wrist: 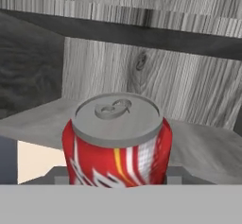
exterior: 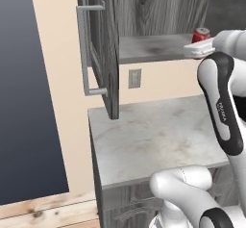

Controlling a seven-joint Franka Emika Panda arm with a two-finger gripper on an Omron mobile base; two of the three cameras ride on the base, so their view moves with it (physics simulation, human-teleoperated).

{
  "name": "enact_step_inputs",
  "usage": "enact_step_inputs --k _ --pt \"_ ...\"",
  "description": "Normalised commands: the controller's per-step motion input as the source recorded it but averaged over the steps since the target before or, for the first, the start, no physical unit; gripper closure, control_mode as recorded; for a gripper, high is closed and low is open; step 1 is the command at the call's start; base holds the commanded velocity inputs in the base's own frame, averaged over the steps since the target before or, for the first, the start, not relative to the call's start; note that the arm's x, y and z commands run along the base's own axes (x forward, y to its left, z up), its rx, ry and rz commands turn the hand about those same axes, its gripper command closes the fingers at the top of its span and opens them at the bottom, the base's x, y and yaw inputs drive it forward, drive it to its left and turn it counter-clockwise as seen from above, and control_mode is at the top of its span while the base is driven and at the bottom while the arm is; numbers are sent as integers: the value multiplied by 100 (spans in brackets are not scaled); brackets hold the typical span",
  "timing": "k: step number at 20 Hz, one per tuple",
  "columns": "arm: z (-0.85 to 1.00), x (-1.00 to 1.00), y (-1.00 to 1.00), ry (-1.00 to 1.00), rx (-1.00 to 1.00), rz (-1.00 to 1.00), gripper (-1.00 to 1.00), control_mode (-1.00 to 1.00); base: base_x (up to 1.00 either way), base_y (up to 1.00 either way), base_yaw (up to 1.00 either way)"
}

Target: Pick the can from the counter and place it in the open cabinet.

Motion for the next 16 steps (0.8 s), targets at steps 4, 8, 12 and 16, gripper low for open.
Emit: enact_step_inputs --k 4,8,12,16 --pt "0 61 0 0 8 0 100 -100 0 0 0" --pt "0 63 0 0 9 0 100 -100 0 0 0" --pt "-3 67 0 6 6 0 100 -100 0 0 0" --pt "-8 62 0 6 0 0 100 -100 0 0 0"
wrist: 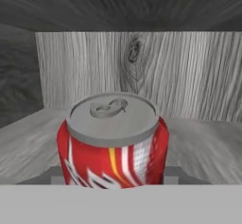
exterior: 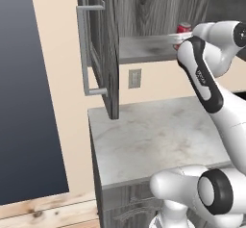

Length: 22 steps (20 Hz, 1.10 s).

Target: Pick the can from the counter and place it in the open cabinet.

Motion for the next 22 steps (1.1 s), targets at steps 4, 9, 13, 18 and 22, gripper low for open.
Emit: enact_step_inputs --k 4,9,13,18,22 --pt "-10 60 0 4 1 0 100 -100 0 0 0" --pt "-20 55 0 1 2 0 100 -100 0 0 0" --pt "-23 44 0 0 2 0 100 -100 0 0 0" --pt "-22 40 0 0 2 0 100 -100 0 0 0" --pt "-20 37 0 0 0 0 100 -100 0 0 0"
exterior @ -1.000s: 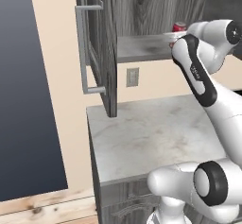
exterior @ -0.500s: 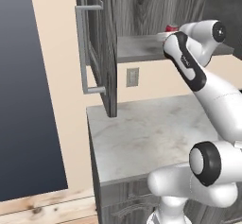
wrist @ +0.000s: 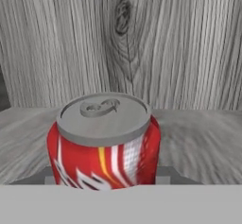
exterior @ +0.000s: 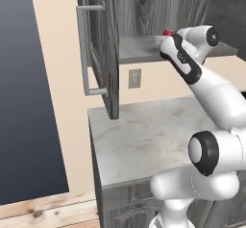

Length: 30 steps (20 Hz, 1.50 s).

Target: Pick the can from the counter and place it in the open cabinet.

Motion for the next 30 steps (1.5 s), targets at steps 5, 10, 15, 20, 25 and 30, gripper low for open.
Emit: enact_step_inputs --k 5,10,15,20,25,30 --pt "-20 24 0 0 0 0 100 -100 0 0 0" --pt "-21 25 0 0 0 0 100 -100 0 0 0" --pt "-27 30 0 0 -1 0 100 -100 0 0 0" --pt "-21 24 0 0 0 0 100 -100 0 0 0" --pt "-29 25 2 0 0 0 -100 -100 0 0 0" --pt "-16 6 0 -1 0 0 -100 -100 0 0 0"
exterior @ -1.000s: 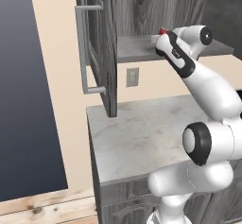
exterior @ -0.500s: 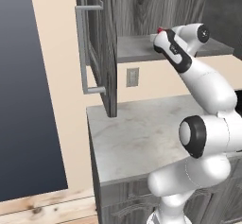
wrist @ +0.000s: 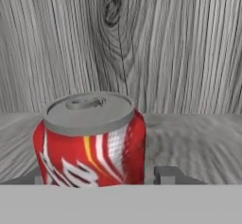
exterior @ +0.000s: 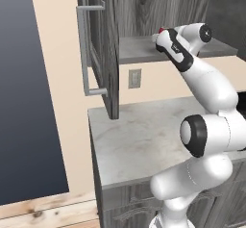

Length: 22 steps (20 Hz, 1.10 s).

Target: Pick the can from the counter and place it in the open cabinet.

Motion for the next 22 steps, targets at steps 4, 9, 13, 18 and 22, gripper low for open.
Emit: enact_step_inputs --k 4,9,13,18,22 --pt "-2 0 0 -3 0 0 -100 -100 0 0 0" --pt "0 0 0 0 0 0 -100 -100 0 0 0" --pt "0 -9 0 0 0 0 -100 -100 0 0 0" --pt "0 -18 0 4 -1 0 -100 -100 0 0 0" --pt "3 -31 0 3 -1 0 -100 -100 0 0 0"
